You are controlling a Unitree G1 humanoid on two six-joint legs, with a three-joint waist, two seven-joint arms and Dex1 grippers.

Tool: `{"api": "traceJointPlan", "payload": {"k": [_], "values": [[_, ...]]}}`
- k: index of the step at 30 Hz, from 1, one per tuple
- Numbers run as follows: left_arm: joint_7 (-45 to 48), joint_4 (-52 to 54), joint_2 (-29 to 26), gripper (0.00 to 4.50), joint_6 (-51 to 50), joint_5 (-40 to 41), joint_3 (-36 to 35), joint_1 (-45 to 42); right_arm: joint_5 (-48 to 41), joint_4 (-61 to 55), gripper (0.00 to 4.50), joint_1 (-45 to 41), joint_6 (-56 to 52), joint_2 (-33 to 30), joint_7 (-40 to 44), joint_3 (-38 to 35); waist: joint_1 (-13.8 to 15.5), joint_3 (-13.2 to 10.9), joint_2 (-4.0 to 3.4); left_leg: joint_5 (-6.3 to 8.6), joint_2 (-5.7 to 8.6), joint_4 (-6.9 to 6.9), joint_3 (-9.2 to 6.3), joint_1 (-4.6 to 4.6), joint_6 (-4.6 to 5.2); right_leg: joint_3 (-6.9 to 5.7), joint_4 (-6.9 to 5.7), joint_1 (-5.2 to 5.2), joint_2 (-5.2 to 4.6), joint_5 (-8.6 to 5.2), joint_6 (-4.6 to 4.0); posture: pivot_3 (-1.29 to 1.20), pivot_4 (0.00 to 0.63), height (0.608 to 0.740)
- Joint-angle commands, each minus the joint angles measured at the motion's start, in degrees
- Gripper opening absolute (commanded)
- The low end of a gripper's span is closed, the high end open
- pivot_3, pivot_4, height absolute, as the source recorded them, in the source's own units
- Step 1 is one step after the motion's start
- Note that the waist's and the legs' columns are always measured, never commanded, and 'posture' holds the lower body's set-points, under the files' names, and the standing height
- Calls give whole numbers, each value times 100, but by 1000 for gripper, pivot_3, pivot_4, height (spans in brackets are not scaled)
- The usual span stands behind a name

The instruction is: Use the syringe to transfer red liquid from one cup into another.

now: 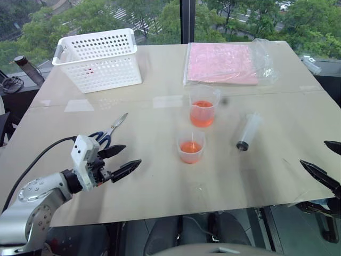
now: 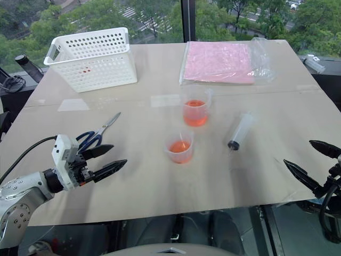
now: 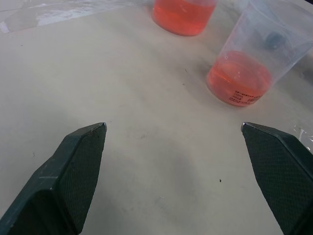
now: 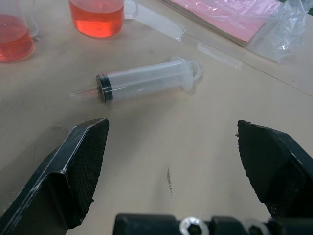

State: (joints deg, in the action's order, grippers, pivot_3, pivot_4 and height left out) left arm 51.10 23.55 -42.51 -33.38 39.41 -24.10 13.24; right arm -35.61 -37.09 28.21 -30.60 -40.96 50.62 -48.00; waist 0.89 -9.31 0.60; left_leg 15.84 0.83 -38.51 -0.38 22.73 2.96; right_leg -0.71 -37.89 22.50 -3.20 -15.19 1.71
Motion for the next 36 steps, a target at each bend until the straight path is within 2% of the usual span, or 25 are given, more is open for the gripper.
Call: {"api": "traceJointPlan", "payload": {"k": [1, 4, 6, 8, 10, 13, 16, 20, 24, 29, 34, 36], "values": [[-20, 386, -101, 4500, -35, 299, -129, -245, -245, -294, 4471, -428, -396, -67, -638, 240, 0, 0, 0, 0, 0, 0, 0, 0, 0, 0, 0, 0, 0, 0, 0, 0, 150, 740], [-157, 798, -223, 4500, -452, 1084, -165, -880, -956, -874, 4471, -1358, -1726, -378, -1861, 891, -19, -2, 1, -2, -1, -7, -1, 2, -2, 0, -5, 4, 0, 2, -4, 0, 150, 740], [-66, 900, -354, 4500, -505, 1192, -172, -1052, -1478, -986, 4471, -1899, -2886, -736, -2587, 1037, -19, 4, -13, -4, 0, -11, 0, 4, -4, 1, -5, 6, 0, 6, -9, 0, 150, 740], [31, 975, -502, 4500, -520, 1309, -160, -1172, -2536, -755, 4471, -2553, -3548, -825, -3274, 1239, -19, 5, -13, -4, 2, -2, 6, 4, -5, 1, -1, 8, 0, 7, -9, 0, 150, 740], [99, 996, -623, 4500, -545, 1442, -130, -1330, -3101, -390, 4471, -3332, -4141, -758, -3917, 1665, -13, 3, -11, -6, 3, 3, 5, 4, -9, 0, 0, 9, 3, 9, -4, 0, 150, 740], [419, 1148, -836, 4500, -400, 1351, 56, -1483, -3152, 880, 4471, -5021, -5945, 624, -5724, 2064, -71, 6, 20, -20, 2, 17, 6, 9, -32, -1, 4, 18, 12, 15, 7, 0, 150, 740], [500, 1284, -894, 4500, -337, 1331, 152, -1528, -3398, 1935, 4471, -5932, -6190, 1769, -7658, 1819, -124, 3, 14, -23, 7, 17, 13, 11, -36, 6, 1, 20, 10, 17, 6, 0, 150, 740], [400, 1388, -838, 4500, -302, 1359, 164, -1574, -4356, 3474, 4471, -6727, -6190, 2214, -10012, 1762, -107, -6, 0, -24, 14, 16, 16, 26, -37, 4, 1, 34, 8, 17, 8, 0, 150, 740], [277, 1553, -868, 4500, -375, 1584, 112, -1633, -4479, 4531, 4471, -7473, -6048, 2613, -11541, 1236, -171, -7, -2, -25, 16, 20, 21, 32, -37, 6, 1, 43, 10, 17, 10, 0, 150, 740], [163, 1685, -942, 4500, -454, 1720, 52, -1576, -4406, 5344, 4471, -7959, -6190, 2572, -12181, 1280, -194, -8, -5, -25, 13, 21, 27, 29, -37, 10, -6, 45, 18, 17, 10, 0, 150, 740], [22, 1827, -958, 4500, -498, 1810, 84, -1526, -4101, 5996, 4471, -8157, -6190, 2240, -11801, 1700, -203, -8, -5, -24, 12, 20, 33, 27, -34, 16, -6, 45, 20, 18, 11, 0, 150, 740], [17, 1843, -964, 4500, -473, 1779, 84, -1467, -3947, 6222, 3965, -8281, -6190, 2122, -11393, 1926, -202, -7, -4, -24, 12, 19, 34, 27, -34, 17, -6, 44, 23, 18, 12, 0, 150, 740]]}}
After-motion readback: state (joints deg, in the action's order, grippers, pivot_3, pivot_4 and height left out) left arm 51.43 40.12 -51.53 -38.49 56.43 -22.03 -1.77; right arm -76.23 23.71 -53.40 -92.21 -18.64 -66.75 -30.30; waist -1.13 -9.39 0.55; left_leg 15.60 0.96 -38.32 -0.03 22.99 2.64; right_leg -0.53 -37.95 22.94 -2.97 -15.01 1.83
